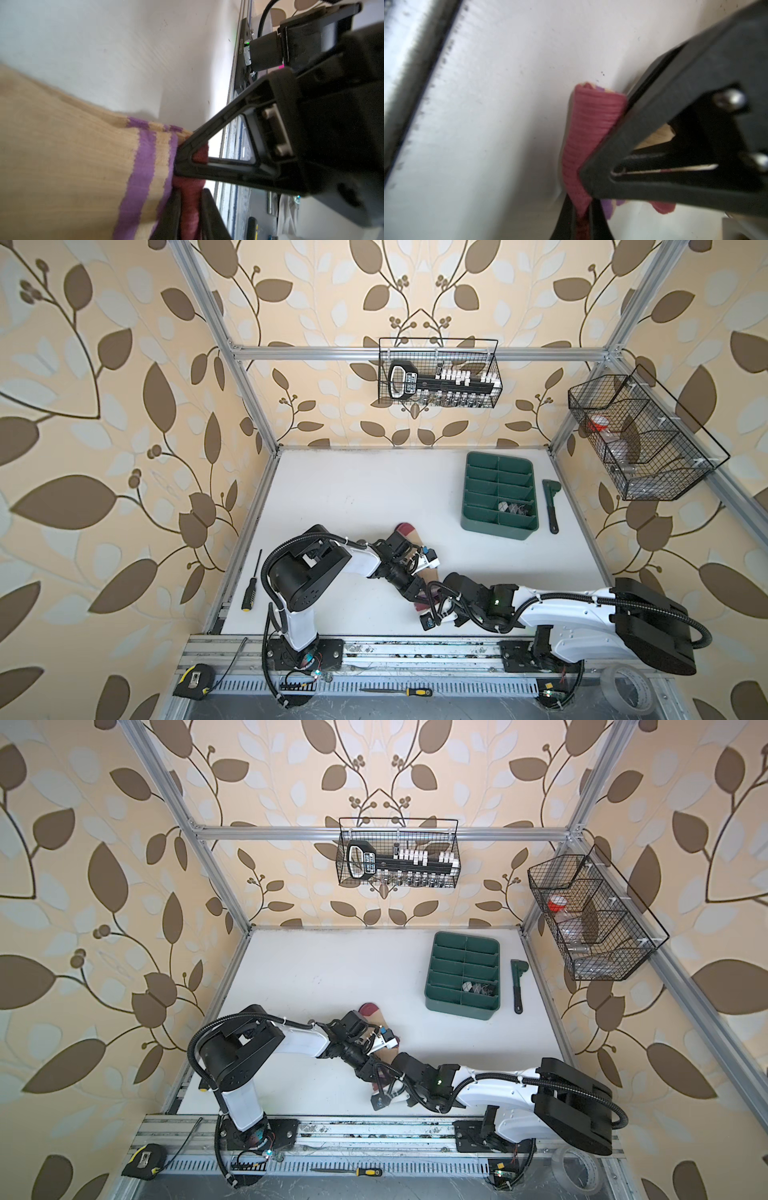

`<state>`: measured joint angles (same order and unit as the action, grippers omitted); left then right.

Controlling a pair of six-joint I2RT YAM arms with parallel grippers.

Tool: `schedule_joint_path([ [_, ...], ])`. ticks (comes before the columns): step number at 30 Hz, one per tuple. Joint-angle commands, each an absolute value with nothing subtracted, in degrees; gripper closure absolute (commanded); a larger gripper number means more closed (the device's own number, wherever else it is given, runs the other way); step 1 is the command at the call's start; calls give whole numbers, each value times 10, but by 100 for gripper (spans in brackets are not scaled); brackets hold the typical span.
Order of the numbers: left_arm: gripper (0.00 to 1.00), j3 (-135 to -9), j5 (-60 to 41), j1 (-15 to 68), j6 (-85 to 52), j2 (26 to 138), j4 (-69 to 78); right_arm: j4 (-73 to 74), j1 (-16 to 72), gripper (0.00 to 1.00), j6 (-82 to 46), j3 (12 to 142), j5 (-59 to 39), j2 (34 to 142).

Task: Roll the socks
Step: 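Hold the rolled cuff with the right gripper while the left releases and rises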

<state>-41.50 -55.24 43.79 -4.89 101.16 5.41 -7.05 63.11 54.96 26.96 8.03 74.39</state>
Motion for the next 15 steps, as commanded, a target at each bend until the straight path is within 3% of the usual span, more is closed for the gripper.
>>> schedule_joint_path([
  [1,60,-416,-521,425,-55,932,95,-154,625,100,542,295,17,760],
  [3,52,-421,-504,405,-65,891,112,-176,623,100,534,307,1,771],
  [9,44,-428,-384,317,7,685,47,-269,606,100,518,370,-69,823],
  [15,43,-501,-232,311,245,529,-209,-395,557,100,479,488,-182,944],
])
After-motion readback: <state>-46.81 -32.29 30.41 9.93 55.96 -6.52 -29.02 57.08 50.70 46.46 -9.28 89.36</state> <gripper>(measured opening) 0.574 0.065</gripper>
